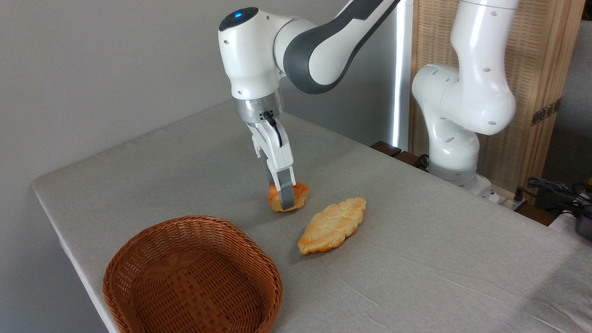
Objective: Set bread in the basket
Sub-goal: 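Lift the bun and carry it over the wicker basket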
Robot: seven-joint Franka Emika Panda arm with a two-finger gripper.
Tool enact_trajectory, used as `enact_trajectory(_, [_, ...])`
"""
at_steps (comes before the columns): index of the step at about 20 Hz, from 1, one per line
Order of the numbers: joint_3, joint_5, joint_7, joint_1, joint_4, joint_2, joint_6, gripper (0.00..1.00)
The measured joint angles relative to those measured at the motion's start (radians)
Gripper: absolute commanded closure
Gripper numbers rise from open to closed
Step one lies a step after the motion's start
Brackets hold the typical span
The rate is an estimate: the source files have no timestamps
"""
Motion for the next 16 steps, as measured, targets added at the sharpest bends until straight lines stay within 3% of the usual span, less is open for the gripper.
enact_trajectory(8, [0.001, -0.006, 0.0, 0.001, 0.006, -0.001, 0.0, 0.75])
enact_trajectory(11, [0.012, -0.066, -0.003, 0.004, 0.056, -0.002, -0.009, 0.75])
enact_trajectory(16, [0.127, -0.175, -0.002, 0.011, 0.247, 0.022, -0.061, 0.73])
